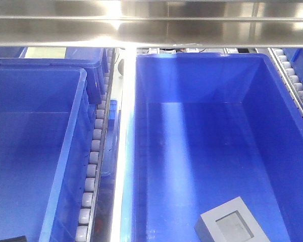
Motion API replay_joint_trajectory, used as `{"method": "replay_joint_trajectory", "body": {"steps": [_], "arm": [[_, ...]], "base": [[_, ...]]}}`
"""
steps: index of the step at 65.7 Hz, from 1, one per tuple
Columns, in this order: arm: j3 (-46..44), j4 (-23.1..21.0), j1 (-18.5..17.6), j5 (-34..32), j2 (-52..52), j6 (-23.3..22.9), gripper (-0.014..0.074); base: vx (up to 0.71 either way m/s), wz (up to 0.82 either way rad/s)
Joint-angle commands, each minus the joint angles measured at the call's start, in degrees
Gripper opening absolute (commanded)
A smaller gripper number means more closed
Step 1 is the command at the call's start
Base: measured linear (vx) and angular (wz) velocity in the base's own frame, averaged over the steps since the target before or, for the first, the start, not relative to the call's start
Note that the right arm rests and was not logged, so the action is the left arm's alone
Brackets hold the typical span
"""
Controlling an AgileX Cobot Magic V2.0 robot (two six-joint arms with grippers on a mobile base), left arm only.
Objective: Sort gray base to blue bin
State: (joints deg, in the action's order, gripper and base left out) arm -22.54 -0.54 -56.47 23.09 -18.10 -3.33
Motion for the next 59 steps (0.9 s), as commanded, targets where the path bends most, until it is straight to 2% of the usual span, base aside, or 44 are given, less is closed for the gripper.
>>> {"method": "replay_joint_trajectory", "body": {"steps": [1, 6, 14, 21, 29, 43, 52, 59], "arm": [[-1.5, 0.1, -0.3, -4.4, -0.5, -0.4, -0.0006], [-1.1, 0.1, -0.3, -4.5, -0.5, -0.3, -0.0006], [-1.0, 2.6, 0.3, -4.4, 0.3, -0.2, -0.0006], [0.6, 2.5, 5.7, -4.4, 3.5, -0.2, -0.0006], [4.4, 2.5, 15.3, -4.5, 9.1, -0.2, -0.0006], [12.3, 2.2, 36.3, -5.6, 18.1, -0.2, -0.0006], [17.4, 0.5, 48.3, -12.9, 19.5, -0.2, -0.0006], [21.0, -0.4, 53.9, -18.7, 19.5, -0.2, -0.0006]], "base": [[0.0, 0.0], [0.0, 0.0], [0.0, 0.0], [0.0, 0.0], [0.0, 0.0], [0.0, 0.0], [0.0, 0.0], [0.0, 0.0]]}}
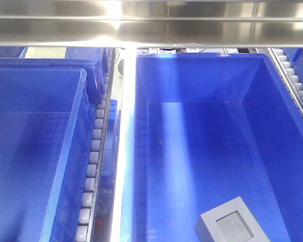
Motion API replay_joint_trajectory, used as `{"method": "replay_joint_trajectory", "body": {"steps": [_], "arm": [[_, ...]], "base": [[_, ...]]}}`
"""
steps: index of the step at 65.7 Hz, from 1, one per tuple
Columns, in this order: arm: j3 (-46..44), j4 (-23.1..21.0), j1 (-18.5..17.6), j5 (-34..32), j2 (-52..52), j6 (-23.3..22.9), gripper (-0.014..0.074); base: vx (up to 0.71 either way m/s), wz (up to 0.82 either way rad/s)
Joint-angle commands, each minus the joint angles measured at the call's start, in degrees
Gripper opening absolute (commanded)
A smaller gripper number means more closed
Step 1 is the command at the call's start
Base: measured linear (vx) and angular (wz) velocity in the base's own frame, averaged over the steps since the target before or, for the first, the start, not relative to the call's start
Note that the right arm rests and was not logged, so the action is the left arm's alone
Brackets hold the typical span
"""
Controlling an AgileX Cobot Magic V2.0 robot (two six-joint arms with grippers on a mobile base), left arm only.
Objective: Sort gray base to blue bin
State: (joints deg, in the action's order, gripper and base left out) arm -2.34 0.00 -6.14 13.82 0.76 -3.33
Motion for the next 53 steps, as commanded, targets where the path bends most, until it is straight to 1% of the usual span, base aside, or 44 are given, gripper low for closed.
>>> {"method": "replay_joint_trajectory", "body": {"steps": [1, 7, 11, 13, 18, 53], "arm": [[1.1, -0.9, 4.1, -10.0, 0.7, -0.2, -0.0006], [3.4, -0.9, 6.7, -12.0, 0.7, -0.2, -0.0006], [4.6, -1.0, 7.5, -11.9, 0.7, -0.2, -0.0006], [4.6, -1.1, 7.7, -10.6, 0.7, -0.2, -0.0006], [4.6, -1.1, 7.7, -9.6, 0.7, -0.2, -0.0006], [4.6, -2.5, 7.7, -9.8, 0.7, -0.2, -0.0006]], "base": [[0.0, 0.0], [0.0, 0.0], [0.0, 0.0], [0.0, 0.0], [0.0, 0.0], [0.0, 0.0]]}}
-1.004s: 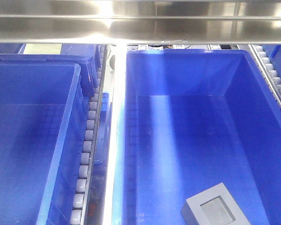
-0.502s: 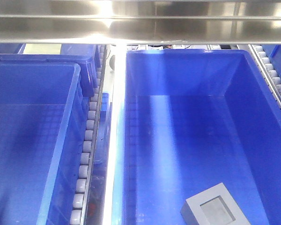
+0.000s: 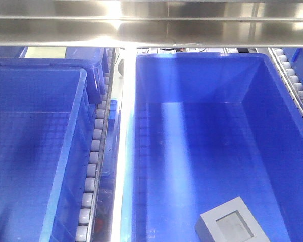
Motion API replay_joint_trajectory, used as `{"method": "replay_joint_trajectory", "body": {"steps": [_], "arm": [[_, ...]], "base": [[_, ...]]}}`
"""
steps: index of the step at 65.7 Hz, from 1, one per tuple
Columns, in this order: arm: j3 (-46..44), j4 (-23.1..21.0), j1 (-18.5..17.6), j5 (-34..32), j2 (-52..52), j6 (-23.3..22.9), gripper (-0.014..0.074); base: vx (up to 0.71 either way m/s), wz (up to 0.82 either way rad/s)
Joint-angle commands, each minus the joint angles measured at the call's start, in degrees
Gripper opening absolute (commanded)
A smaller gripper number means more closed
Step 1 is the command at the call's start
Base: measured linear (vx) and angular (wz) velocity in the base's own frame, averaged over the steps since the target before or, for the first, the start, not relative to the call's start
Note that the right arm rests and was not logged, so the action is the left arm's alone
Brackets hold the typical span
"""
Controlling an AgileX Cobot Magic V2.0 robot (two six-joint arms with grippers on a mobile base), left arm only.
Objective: Sort gray base to blue bin
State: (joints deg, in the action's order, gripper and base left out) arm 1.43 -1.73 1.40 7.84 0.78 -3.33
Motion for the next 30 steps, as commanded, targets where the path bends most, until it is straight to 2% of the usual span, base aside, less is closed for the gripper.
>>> {"method": "replay_joint_trajectory", "body": {"steps": [1, 30], "arm": [[0.9, -0.7, 0.2, -3.9, 0.7, -0.2, -0.0006], [0.9, -0.7, 0.2, -3.9, 0.7, -0.2, -0.0006]], "base": [[0.0, 0.0], [0.0, 0.0]]}}
